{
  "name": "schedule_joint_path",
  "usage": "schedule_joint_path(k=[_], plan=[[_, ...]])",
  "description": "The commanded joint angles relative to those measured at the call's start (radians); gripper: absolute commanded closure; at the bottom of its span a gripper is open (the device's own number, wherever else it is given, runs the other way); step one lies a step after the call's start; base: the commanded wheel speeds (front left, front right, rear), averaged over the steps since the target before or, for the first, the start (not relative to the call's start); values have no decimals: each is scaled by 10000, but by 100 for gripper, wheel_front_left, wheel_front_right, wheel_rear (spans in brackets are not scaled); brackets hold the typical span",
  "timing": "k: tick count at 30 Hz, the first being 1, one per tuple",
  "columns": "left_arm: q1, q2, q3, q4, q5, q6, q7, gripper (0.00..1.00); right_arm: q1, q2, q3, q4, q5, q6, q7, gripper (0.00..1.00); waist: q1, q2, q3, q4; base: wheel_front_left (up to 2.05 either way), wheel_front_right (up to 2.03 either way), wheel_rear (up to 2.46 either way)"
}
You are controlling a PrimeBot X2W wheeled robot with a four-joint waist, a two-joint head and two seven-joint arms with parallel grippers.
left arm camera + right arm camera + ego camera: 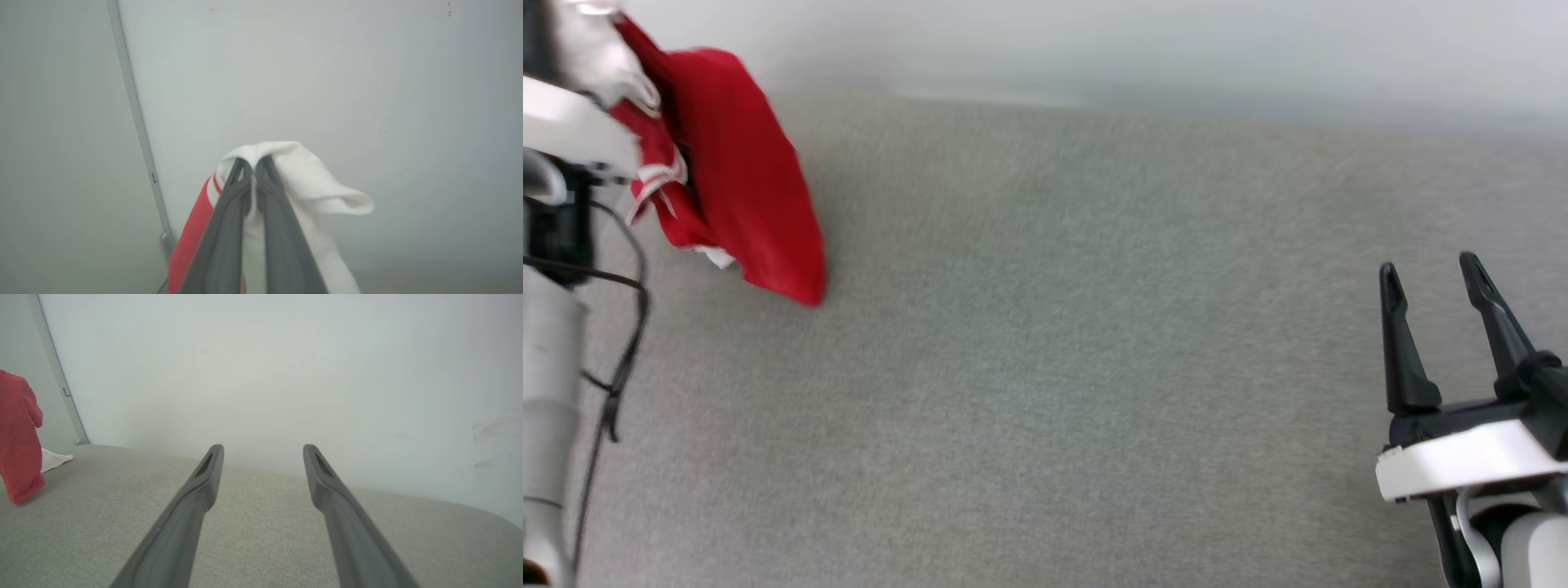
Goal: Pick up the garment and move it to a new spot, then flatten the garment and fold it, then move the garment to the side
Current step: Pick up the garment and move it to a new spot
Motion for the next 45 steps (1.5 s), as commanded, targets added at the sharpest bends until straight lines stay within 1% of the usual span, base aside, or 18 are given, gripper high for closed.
schedule_joint_path(k=[1, 4, 11, 14, 18, 23, 32, 33, 34, 35, 36, 37, 42, 45], plan=[[324, -255, -82, -562, 72, 67, -61, 100, 243, 18, -101, -14, 116, -7, -53, 0, 1, 0, -710, -479, 0, 0, 0], [756, -668, -301, -1670, 125, 143, -55, 100, 528, 18, -183, -77, 233, -7, -31, 0, 1, 0, -953, -792, 0, 0, 0], [2125, -1745, -1136, -4566, -165, 254, 602, 100, 735, 17, -130, -223, 423, -5, -19, 0, 1, 0, -966, -1720, 0, 0, 0], [2830, -2206, -1725, -5690, -236, 244, 944, 100, 748, 15, -98, -284, 475, -7, -11, 0, 1, 0, -793, -2124, 0, 0, 0], [3748, -2728, -2778, -6731, -213, 62, 1384, 100, 731, 17, -148, -372, 474, -5, -9, 0, 1, 0, -434, -2494, 0, 0, 0], [4491, -3153, -4222, -7087, 18, -276, 1853, 100, 530, 15, -247, -571, 425, -5, 18, 0, 1, 0, 246, -2606, 0, 0, 0], [5218, -3382, -6493, -6052, 590, -701, 2026, 100, 142, 17, -167, -688, 323, -5, 59, 0, 1, 0, 1099, -2266, 0, 0, 0], [5094, -3432, -7046, -5714, 641, -772, 1885, 100, 27, 17, -141, -617, 273, -7, 66, 0, 1, 0, 1116, -2125, 0, 0, 0], [5055, -3483, -7197, -5625, 604, -796, 1813, 89, 4, 16, -133, -590, 257, -7, 68, 0, 1, 0, 1080, -2083, 0, 0, 0], [4981, -3531, -7352, -5590, 600, -816, 1705, 55, 1, 16, -115, -547, 242, -7, 72, 0, 1, 0, 1011, -2039, 0, 0, 0], [4899, -3530, -7449, -5549, 627, -822, 1613, 18, 12, 16, -119, -506, 236, -7, 54, 0, 1, 0, 928, -2000, 0, 0, 0], [4890, -3547, -7527, -5516, 555, -816, 1476, 0, 37, 14, -119, -448, 225, -7, 60, 0, 1, 0, 819, -1960, 0, 0, 0], [4724, -3482, -7538, -5571, 539, -830, 770, 0, 276, 16, -86, -222, 253, -7, 71, 0, 1, 0, 112, -1814, 0, 0, 0], [4760, -3367, -7298, -5716, 594, -607, 481, 0, 483, 16, -58, -120, 330, -7, 93, 0, 1, 0, -335, -1771, 0, 0, 0]])
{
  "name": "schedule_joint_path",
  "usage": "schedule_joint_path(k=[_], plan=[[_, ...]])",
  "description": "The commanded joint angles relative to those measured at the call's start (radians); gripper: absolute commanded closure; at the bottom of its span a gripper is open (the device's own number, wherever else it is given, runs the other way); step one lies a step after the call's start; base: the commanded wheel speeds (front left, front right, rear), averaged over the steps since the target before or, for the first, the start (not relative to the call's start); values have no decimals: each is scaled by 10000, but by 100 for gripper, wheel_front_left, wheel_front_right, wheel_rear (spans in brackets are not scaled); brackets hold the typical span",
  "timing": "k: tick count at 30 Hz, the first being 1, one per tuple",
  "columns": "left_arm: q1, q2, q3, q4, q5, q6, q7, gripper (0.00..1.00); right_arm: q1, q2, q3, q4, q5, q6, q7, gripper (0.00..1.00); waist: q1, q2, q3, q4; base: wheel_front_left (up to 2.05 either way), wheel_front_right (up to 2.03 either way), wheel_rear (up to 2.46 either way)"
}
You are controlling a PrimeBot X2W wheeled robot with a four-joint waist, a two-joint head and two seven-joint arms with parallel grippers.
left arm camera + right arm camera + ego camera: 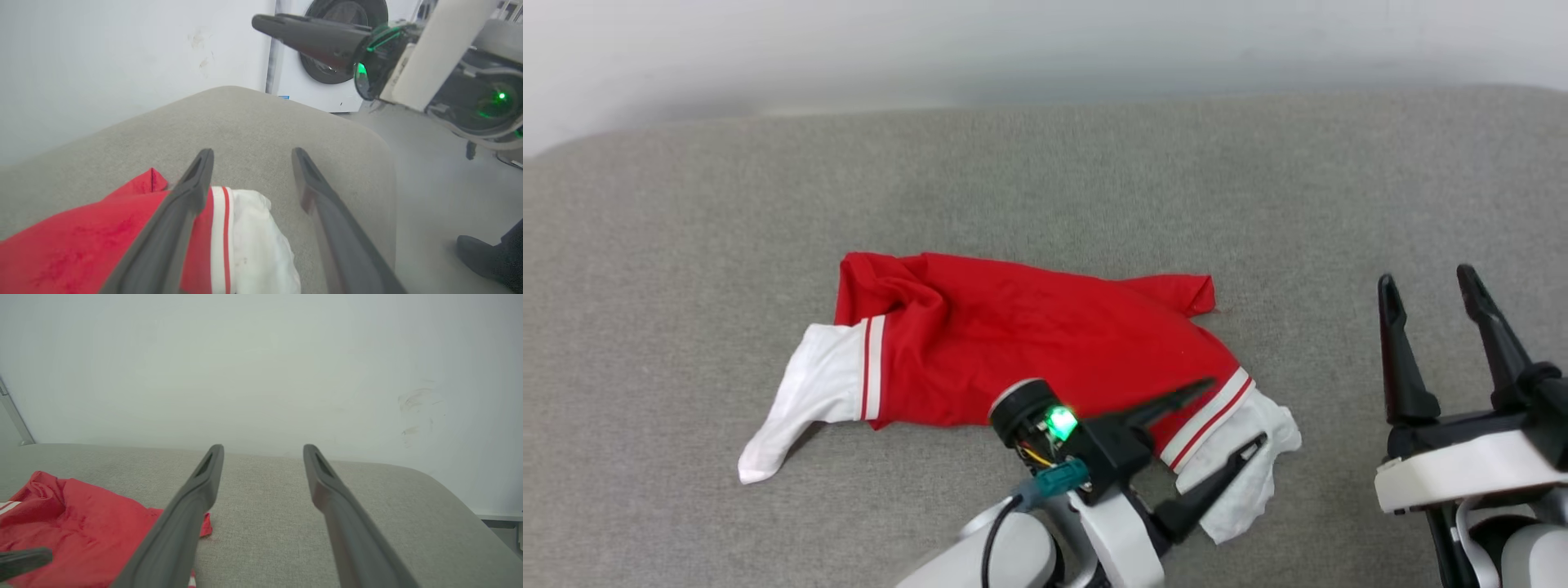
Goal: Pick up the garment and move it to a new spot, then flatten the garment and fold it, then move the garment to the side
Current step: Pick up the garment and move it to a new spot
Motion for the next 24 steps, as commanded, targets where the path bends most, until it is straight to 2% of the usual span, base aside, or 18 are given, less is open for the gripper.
schedule_joint_path(k=[1, 6, 7, 13, 20, 24], plan=[[41, 106, 278, -150, -22, 222, -219, 0, 256, 12, -1, 81, 39, -7, 14, 0, 0, 0, -604, 113, 0, 0, 0], [419, 475, 1244, -375, -257, 1054, -491, 0, 645, 12, 26, 145, 143, -7, 88, 0, 0, 0, -1164, 172, 0, 0, 0], [419, 475, 1244, -375, -257, 1054, -491, 0, 645, 12, 26, 145, 143, -7, 88, 0, 0, 0, -1164, 172, 0, 0, 0], [1250, 1104, 2795, -699, -583, 2130, -653, 0, 1067, 12, 125, 133, 215, -7, 243, 0, 0, 0, -1515, 219, 0, 0, 0], [2639, 1868, 4796, -1106, -708, 3002, -693, 0, 1392, 10, 315, 64, 256, -7, 390, 0, 0, 0, -1650, 225, 0, 0, 0], [3629, 2164, 6003, -1386, -667, 3216, -687, 0, 1570, 12, 370, 89, 315, -5, 430, 0, 0, 0, -1790, 199, 0, 0, 0]])
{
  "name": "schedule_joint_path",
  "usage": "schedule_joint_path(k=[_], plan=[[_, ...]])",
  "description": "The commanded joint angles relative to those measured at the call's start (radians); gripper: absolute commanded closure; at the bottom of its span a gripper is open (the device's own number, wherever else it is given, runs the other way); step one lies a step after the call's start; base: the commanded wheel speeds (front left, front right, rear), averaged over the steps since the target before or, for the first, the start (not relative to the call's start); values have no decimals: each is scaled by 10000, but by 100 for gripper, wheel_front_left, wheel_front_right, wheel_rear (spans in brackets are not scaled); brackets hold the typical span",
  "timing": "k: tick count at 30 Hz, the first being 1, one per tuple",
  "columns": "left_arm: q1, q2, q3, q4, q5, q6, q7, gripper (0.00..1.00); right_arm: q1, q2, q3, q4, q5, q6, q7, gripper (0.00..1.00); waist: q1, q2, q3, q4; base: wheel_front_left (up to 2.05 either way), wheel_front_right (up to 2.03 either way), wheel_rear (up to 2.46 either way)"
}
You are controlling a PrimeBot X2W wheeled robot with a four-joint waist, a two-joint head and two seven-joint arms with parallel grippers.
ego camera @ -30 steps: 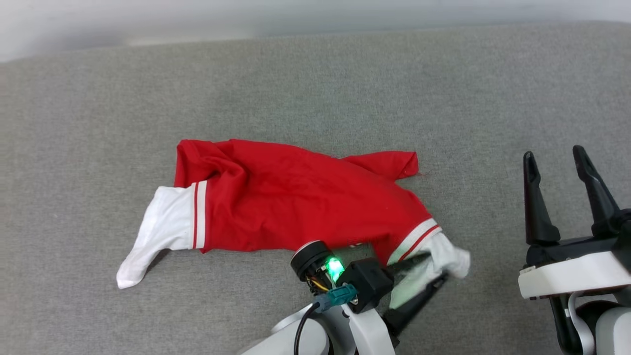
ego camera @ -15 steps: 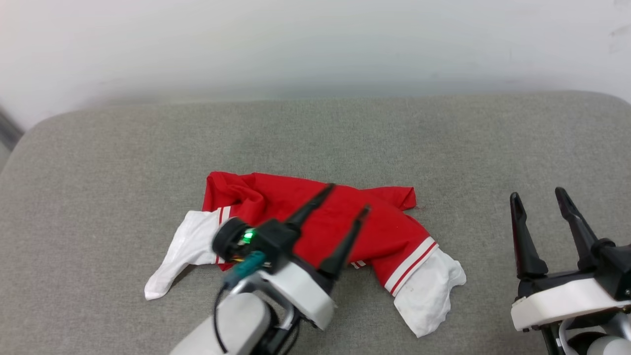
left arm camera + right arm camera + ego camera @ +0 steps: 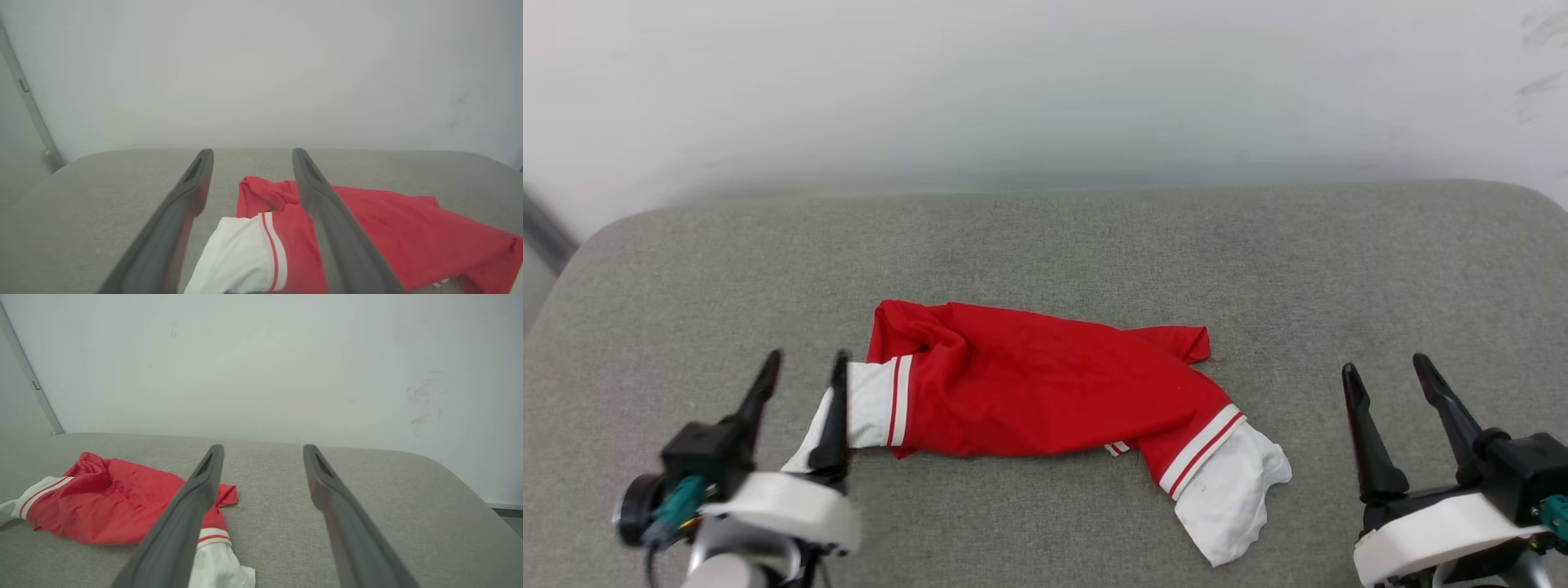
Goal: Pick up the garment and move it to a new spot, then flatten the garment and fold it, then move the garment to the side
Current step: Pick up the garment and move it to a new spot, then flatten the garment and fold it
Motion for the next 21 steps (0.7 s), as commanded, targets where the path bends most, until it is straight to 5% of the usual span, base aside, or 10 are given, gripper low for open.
schedule_joint_path(k=[1, 7, 21], plan=[[388, 148, 410, -126, 110, 90, -49, 0, 162, 12, 13, 4, 60, -5, 26, 0, 0, 0, -66, -20, 0, 0, 0], [1445, 358, 1319, -527, 391, -39, -40, 0, 409, 12, -46, -17, 73, -3, 120, 0, 0, 0, -241, 13, 0, 0, 0], [1395, 158, 1263, -479, 598, -424, -42, 0, 542, 12, -177, 176, 327, -5, 997, 0, 0, 0, -244, 6, 0, 0, 0]])
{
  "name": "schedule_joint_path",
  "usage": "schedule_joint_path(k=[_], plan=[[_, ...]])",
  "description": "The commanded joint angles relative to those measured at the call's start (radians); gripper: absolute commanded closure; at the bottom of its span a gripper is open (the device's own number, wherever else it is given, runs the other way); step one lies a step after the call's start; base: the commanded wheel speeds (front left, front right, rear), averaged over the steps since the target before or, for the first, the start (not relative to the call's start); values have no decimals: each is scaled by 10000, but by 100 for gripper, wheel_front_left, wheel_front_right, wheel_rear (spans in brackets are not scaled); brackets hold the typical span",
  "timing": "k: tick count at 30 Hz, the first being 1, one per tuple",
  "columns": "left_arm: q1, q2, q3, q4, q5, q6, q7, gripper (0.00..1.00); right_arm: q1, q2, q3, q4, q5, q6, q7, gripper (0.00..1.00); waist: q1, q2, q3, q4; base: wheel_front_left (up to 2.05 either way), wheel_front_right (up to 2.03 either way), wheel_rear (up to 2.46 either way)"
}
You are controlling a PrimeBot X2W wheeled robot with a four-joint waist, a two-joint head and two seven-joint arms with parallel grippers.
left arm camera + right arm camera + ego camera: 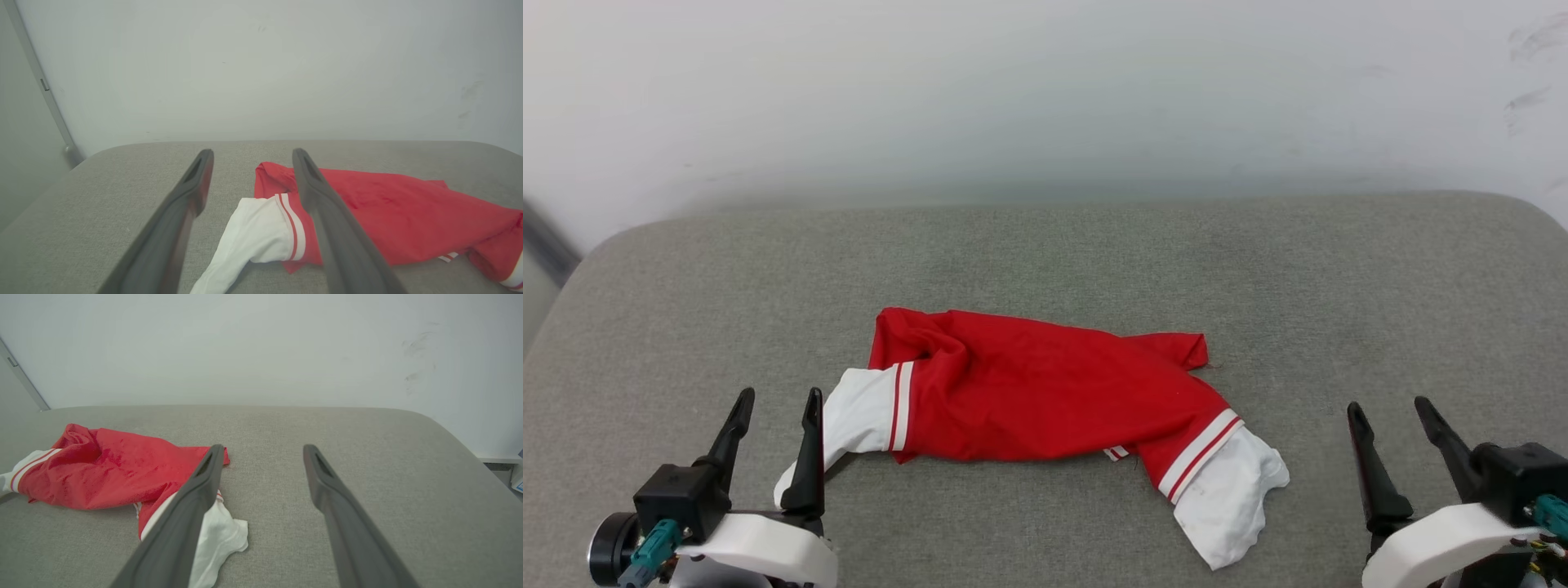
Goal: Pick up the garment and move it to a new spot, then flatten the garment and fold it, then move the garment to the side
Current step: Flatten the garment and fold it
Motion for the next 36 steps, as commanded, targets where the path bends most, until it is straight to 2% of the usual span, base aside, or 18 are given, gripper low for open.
schedule_joint_path(k=[1, 3, 9, 13, 19, 23, 29, 31, 36], plan=[[-178, -23, 1, 1, 39, -72, -26, 0, 77, 12, 7, 34, -144, -5, 494, 0, 0, -1, 57, 84, 0, 0, 0], [-283, -42, 4, 11, 79, -104, -27, 0, 166, 3, 149, 166, 51, -5, 1511, 0, 0, -1, 140, 197, 0, 0, 0], [-743, -115, 14, -2, 254, -348, -25, 0, 325, -692, 928, 177, 977, -5, 5251, 0, 0, -1, 499, 658, 0, 0, 0], [-1028, -347, 76, -59, 355, -505, -25, 0, 160, -948, 1272, 67, 1468, -5, 6847, 0, 0, -1, 917, 982, 0, 0, 0], [-1456, -914, 103, 93, 504, -906, -25, 0, -664, -981, 1654, 614, 1797, -5, 7560, 0, 0, -1, 1690, 1497, 0, 0, 0], [-1707, -1291, 122, 387, 636, -1295, -26, 0, -1018, -958, 1765, 1477, 1772, -5, 7813, 0, 0, -1, 2021, 1787, 0, 0, 0], [-1869, -1693, 365, 802, 871, -1750, -26, 0, -685, -615, 1619, 2943, 1918, -8, 8479, 0, 0, -1, 2162, 1979, 0, 0, 0], [-1861, -1832, 531, 877, 899, -1852, -26, 0, -646, -507, 1496, 3135, 1908, -10, 8538, 100, 0, -1, 2126, 1981, 0, 0, 0], [-1667, -1917, 893, 1087, 1078, -2003, -26, 0, -907, -423, 1392, 2883, 1868, -5, 8187, 100, 0, -1, 1882, 1789, 0, 0, 0]])
